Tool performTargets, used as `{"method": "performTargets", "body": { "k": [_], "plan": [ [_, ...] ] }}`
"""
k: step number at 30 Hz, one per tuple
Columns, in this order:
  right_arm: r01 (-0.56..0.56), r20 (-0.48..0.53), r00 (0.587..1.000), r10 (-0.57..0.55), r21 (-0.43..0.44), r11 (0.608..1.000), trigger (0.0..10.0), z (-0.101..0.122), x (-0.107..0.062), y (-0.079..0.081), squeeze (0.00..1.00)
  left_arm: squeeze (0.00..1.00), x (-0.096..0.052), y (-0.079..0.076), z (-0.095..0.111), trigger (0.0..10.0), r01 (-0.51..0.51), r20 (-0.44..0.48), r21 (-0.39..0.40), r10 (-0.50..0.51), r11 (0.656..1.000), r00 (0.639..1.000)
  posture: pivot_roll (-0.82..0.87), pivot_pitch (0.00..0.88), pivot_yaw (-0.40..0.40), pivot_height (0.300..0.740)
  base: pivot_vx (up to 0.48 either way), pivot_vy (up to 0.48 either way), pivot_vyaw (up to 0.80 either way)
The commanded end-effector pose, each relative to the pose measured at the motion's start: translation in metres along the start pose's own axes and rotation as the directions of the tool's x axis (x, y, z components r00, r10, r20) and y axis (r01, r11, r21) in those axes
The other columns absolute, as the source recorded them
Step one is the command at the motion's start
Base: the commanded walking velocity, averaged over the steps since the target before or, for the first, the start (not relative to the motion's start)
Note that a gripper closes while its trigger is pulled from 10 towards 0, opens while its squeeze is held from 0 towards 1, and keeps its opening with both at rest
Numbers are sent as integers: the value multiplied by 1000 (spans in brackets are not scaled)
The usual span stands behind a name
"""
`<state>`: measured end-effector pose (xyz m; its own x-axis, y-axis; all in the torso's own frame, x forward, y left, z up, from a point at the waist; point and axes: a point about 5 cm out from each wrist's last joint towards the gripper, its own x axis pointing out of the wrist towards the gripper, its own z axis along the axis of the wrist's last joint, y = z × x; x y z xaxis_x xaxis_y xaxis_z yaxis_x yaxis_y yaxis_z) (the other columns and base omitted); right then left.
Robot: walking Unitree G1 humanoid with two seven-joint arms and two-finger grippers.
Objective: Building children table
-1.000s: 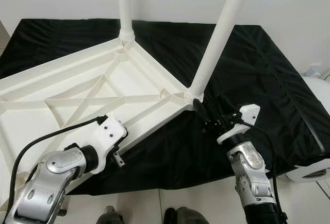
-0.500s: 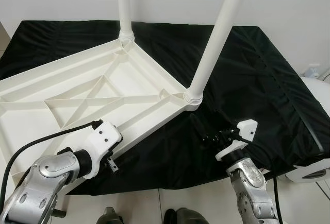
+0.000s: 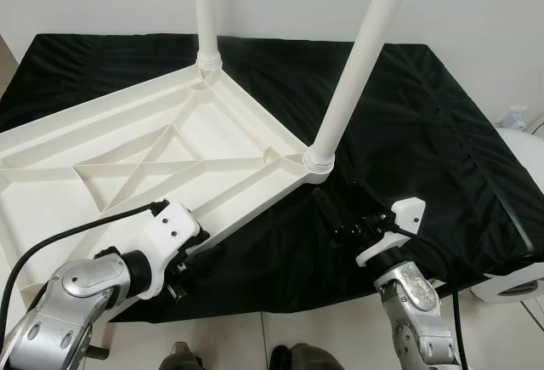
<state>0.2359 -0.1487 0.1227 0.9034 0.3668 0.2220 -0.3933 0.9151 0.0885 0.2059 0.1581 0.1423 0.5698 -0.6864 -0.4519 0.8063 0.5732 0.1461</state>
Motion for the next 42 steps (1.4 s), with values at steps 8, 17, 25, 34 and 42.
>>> {"method": "performTargets", "body": {
  "k": [8,17,25,34,42],
  "plan": [
    [6,-22,1000,-6,-16,1000,10000,0,-1,-1,0,0,2,-1,0,0,1,1,-14,-1,1000,1000,8,60,-79,740,0,0,0],
    [8,-21,1000,-8,-21,1000,10000,1,1,-2,0,0,17,-1,8,10000,-39,27,-7,40,999,999,0,57,-79,740,0,0,0],
    [13,-19,1000,-13,-21,1000,10000,1,2,0,0,0,44,8,25,10000,-157,84,-42,160,987,984,-9,56,-74,740,0,0,0],
    [30,-10,999,-31,-33,999,10000,2,4,0,0,0,79,8,52,10000,-191,150,-77,201,979,968,-19,53,-62,740,0,0,0],
    [45,-6,999,-45,-32,998,10000,2,7,2,0,0,114,6,72,10000,-212,129,-134,229,968,965,-23,49,-56,740,0,0,0]
  ]
}}
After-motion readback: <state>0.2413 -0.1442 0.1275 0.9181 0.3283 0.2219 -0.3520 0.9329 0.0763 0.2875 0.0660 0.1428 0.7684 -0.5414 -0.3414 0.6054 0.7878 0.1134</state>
